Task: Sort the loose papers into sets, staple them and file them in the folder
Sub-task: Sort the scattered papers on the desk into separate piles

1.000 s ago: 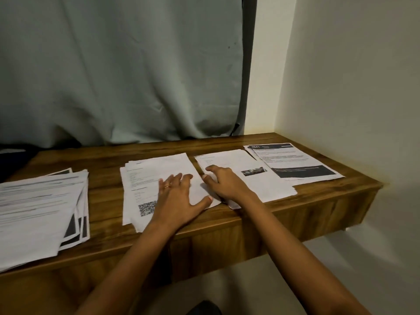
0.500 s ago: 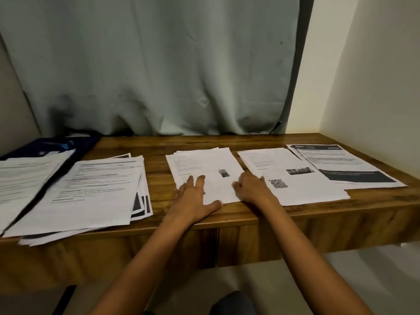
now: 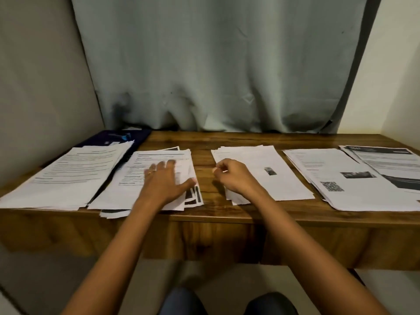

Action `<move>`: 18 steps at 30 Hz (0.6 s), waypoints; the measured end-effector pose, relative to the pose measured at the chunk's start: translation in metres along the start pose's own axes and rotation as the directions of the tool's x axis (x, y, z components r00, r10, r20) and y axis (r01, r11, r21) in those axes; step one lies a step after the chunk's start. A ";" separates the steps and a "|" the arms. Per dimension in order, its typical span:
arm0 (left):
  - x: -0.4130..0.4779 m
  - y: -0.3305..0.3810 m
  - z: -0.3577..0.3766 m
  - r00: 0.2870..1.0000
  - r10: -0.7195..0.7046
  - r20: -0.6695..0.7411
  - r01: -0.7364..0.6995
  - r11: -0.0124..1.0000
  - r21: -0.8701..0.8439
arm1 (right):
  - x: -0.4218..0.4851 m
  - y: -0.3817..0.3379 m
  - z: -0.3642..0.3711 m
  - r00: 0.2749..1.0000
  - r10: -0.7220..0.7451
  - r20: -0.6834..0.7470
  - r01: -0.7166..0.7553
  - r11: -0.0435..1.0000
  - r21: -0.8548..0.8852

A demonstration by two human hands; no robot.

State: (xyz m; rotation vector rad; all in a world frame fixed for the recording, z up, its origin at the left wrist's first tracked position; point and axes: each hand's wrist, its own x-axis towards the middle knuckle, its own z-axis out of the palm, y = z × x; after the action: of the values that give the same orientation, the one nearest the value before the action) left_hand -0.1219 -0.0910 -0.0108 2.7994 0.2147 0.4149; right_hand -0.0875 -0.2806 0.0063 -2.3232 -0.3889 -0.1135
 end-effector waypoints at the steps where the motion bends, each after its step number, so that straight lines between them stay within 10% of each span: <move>1: -0.003 -0.017 -0.005 0.998 -0.058 0.031 0.056 0.997 0.053 | 0.004 -0.008 0.008 0.999 0.027 0.038 -0.027 1.000 -0.002; 18: -0.052 -0.096 0.016 0.990 -0.130 -0.059 0.138 0.977 0.164 | 0.024 -0.070 0.059 0.935 0.236 0.266 -0.288 0.941 0.176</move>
State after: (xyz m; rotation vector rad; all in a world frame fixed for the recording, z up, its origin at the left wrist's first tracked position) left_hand -0.1761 -0.0146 -0.0699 2.9181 0.4665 0.4508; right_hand -0.0888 -0.1871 0.0173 -2.1573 -0.1921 0.3313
